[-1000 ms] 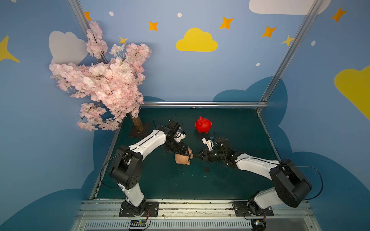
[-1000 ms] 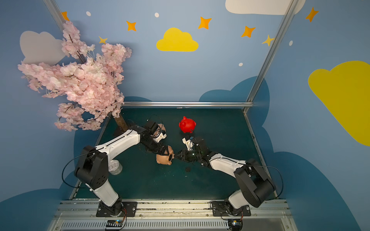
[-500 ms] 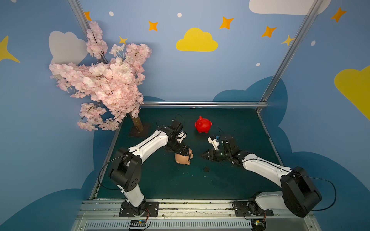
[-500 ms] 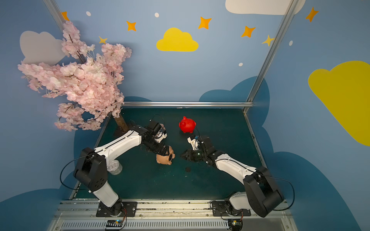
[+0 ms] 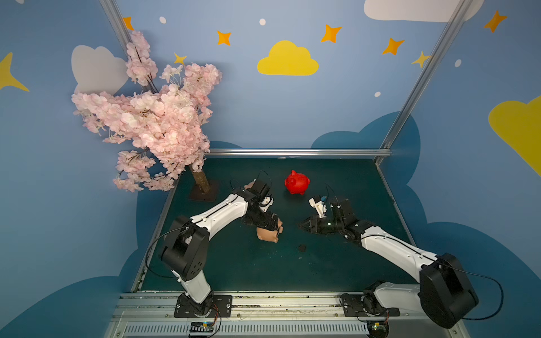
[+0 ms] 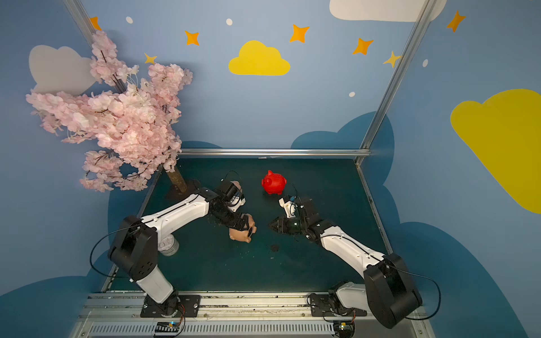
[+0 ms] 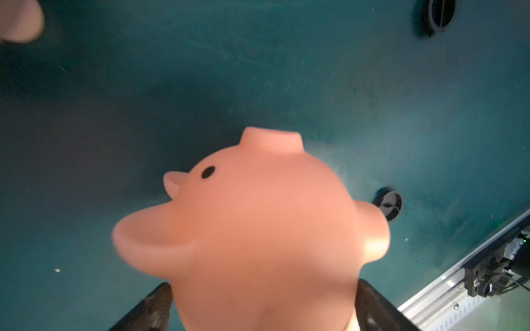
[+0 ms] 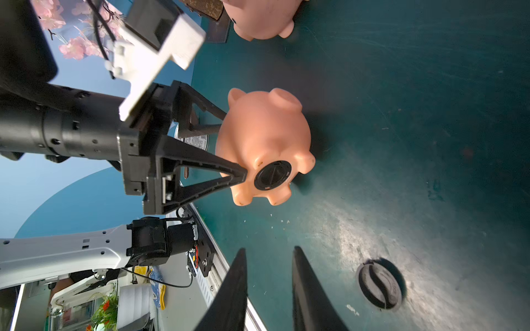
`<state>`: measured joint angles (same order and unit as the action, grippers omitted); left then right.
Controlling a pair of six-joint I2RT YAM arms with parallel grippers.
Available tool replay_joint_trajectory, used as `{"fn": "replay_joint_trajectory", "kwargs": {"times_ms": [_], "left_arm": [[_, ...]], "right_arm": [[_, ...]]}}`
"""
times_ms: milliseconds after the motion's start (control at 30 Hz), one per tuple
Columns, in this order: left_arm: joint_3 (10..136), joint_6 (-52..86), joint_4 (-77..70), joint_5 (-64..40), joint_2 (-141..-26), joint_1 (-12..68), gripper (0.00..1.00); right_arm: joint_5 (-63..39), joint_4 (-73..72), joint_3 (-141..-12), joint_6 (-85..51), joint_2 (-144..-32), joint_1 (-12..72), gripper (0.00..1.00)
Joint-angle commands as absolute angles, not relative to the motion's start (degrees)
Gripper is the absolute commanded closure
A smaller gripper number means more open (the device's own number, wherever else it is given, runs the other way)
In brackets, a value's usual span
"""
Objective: Close piggy banks
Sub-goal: Adjust the piggy bank at the center of the board.
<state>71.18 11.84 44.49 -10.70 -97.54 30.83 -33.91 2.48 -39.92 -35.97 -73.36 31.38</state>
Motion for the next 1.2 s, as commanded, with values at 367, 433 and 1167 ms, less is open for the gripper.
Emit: {"fn": "replay_joint_trajectory", "kwargs": {"times_ms": [367,433,1167], "left_arm": [[71.47,14.46,42.74,-5.92,-101.18,32.77,0.08],[72.13,15.27,41.64,-5.2,-102.06,33.12,0.09],[77.26,15.16,42.92,-4.14,-98.8,33.6,0.04]], "right_arm": [[-34.04,3.07,-39.64,-35.77,-71.46,31.08,0.72],[-33.84,3.48,-39.55,-35.54,-71.07,31.08,0.73],[-31.09,3.64,-36.98,-37.62,-68.51,29.97,0.73]]}}
